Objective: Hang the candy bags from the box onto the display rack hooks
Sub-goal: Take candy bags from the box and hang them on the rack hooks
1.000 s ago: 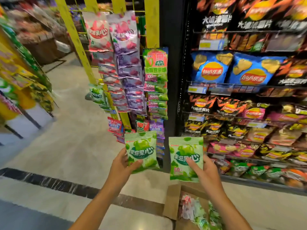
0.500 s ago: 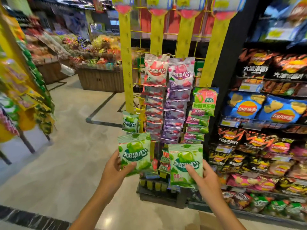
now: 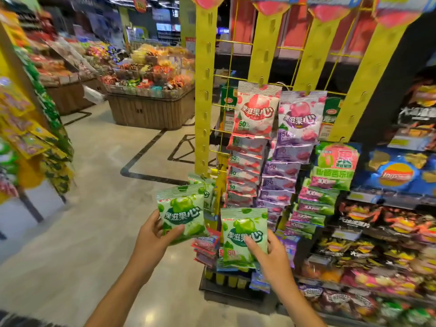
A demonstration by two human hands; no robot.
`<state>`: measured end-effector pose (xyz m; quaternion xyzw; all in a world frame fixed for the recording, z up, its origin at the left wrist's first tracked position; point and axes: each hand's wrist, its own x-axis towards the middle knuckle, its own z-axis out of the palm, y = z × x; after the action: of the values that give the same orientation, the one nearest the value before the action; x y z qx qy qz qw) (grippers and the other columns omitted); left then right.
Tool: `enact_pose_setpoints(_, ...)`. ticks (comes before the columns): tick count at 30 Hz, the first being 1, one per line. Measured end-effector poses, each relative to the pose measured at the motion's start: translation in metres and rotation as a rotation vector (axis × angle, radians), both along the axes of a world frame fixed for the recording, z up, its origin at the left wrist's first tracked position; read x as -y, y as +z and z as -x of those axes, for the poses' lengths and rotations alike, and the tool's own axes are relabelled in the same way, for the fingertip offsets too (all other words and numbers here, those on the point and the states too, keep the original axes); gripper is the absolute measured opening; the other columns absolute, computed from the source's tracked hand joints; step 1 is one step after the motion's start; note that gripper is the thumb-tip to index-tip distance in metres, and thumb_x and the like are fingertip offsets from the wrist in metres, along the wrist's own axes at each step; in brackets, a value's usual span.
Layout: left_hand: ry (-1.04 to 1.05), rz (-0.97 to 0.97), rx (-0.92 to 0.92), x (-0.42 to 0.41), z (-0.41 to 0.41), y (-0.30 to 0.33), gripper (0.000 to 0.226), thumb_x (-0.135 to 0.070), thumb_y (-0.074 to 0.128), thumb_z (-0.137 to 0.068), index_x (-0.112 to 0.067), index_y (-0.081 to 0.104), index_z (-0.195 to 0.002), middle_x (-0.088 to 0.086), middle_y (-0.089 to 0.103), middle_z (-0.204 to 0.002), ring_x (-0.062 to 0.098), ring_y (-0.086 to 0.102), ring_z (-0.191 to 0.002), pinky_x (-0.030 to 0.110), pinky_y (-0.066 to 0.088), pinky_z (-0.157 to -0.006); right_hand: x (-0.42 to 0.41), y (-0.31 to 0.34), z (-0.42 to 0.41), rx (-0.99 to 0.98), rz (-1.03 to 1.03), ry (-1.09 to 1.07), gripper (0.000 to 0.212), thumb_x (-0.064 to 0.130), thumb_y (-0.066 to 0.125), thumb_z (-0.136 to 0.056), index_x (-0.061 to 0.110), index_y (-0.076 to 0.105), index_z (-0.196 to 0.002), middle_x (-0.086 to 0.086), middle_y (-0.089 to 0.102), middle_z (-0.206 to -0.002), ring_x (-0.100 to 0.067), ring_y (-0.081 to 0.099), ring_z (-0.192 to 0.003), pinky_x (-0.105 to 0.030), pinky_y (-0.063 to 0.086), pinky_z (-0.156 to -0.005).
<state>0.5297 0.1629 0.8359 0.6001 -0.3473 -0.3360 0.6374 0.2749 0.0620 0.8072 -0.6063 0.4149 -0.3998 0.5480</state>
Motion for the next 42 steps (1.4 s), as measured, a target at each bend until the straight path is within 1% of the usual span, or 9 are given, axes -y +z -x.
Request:
enact_pose_setpoints(4, 0.041, -0.015, -0.023, 0.024, -0.031, 0.007, 0.049, -0.003, 0.074, -0.084, -0.024, 0.058, -0.126, -0.005, 0.076, -0.111, 0.015, 0.072, -0.103, 0.024, 0.060, -0.076, 0.039, -0.005, -0.048, 0.039, -0.043, 0.059, 0.026, 0.017, 0.070, -0.092, 0.025, 0.064, -0.116, 0.009, 0.077, -0.103, -0.004, 0.073, -0.094, -0.018, 0.057, -0.070)
enact_pose_setpoints(16, 0.085, 0.061, -0.096, 0.125, -0.123, 0.016, 0.040, -0.009, 0.070, -0.090, -0.019, 0.057, -0.126, 0.005, 0.074, -0.114, 0.025, 0.072, -0.105, 0.033, 0.061, -0.081, 0.101, -0.016, -0.155, 0.008, -0.056, 0.038, 0.031, 0.022, 0.071, -0.092, 0.022, 0.063, -0.123, 0.003, 0.076, -0.111, -0.014, 0.073, -0.102, -0.034, 0.061, -0.082)
enact_pose_setpoints(22, 0.017, 0.183, 0.047, 0.176, -0.159, 0.015, 0.087, -0.003, 0.067, -0.092, -0.042, 0.016, -0.152, -0.004, 0.056, -0.131, 0.007, 0.065, -0.114, 0.027, 0.061, -0.080, 0.112, -0.011, -0.185, -0.038, -0.028, -0.070, 0.027, 0.029, 0.071, -0.092, 0.034, 0.062, -0.116, 0.015, 0.073, -0.110, -0.004, 0.068, -0.106, -0.027, 0.057, -0.090)
enact_pose_setpoints(25, -0.033, 0.229, 0.161, 0.198, -0.174, 0.010, 0.067, -0.003, 0.063, -0.095, -0.038, 0.036, -0.146, 0.000, 0.051, -0.139, 0.012, 0.061, -0.121, 0.034, 0.060, -0.088, 0.111, -0.007, -0.191, -0.037, -0.016, -0.147, 0.027, 0.026, 0.071, -0.093, 0.043, 0.057, -0.108, 0.032, 0.066, -0.104, 0.018, 0.061, -0.098, -0.004, 0.048, -0.079)
enact_pose_setpoints(28, -0.029, 0.199, 0.396, 0.218, -0.184, 0.007, 0.027, -0.009, 0.061, -0.098, -0.032, 0.073, -0.106, 0.004, 0.055, -0.123, 0.005, 0.058, -0.115, 0.024, 0.055, -0.090, 0.110, -0.009, -0.194, -0.042, -0.001, -0.176, 0.028, 0.025, 0.070, -0.093, 0.037, 0.061, -0.116, 0.021, 0.073, -0.106, 0.005, 0.067, -0.102, -0.011, 0.053, -0.082)
enact_pose_setpoints(31, -0.137, 0.185, 0.478, 0.237, -0.185, 0.010, 0.030, -0.002, 0.059, -0.097, -0.026, 0.076, -0.102, 0.010, 0.051, -0.120, -0.015, 0.050, -0.108, 0.013, 0.049, -0.091, 0.109, -0.008, -0.197, -0.026, 0.006, -0.201, 0.033, 0.028, 0.070, -0.093, 0.032, 0.061, -0.124, 0.017, 0.073, -0.114, 0.001, 0.067, -0.107, -0.014, 0.053, -0.086)
enact_pose_setpoints(35, -0.281, 0.168, 0.486, 0.253, -0.174, 0.008, 0.029, -0.003, 0.057, -0.098, -0.020, 0.076, -0.113, 0.003, 0.045, -0.138, 0.002, 0.045, -0.131, 0.023, 0.040, -0.110, 0.115, -0.004, -0.203, -0.035, 0.015, -0.211, 0.032, 0.031, 0.071, -0.092, 0.031, 0.062, -0.123, 0.015, 0.072, -0.115, 0.003, 0.065, -0.108, -0.017, 0.053, -0.090)
enact_pose_setpoints(38, -0.404, 0.207, 0.458, 0.255, -0.165, 0.007, 0.022, -0.016, 0.058, -0.100, -0.021, 0.074, -0.114, -0.013, 0.046, -0.134, -0.015, 0.041, -0.128, 0.018, 0.039, -0.110, 0.121, -0.001, -0.207, -0.019, 0.025, -0.223, 0.030, 0.030, 0.071, -0.092, 0.028, 0.064, -0.122, 0.010, 0.074, -0.113, -0.005, 0.069, -0.105, -0.024, 0.056, -0.088)
enact_pose_setpoints(42, -0.441, 0.283, 0.344, 0.253, -0.157, -0.004, 0.021, -0.029, 0.060, -0.098, -0.025, 0.076, -0.112, -0.007, 0.046, -0.143, 0.006, 0.048, -0.134, 0.033, 0.048, -0.106, 0.125, 0.001, -0.209, 0.003, 0.011, -0.232, 0.029, 0.029, 0.071, -0.092, 0.024, 0.065, -0.121, 0.006, 0.075, -0.110, -0.011, 0.072, -0.102, -0.034, 0.060, -0.086)
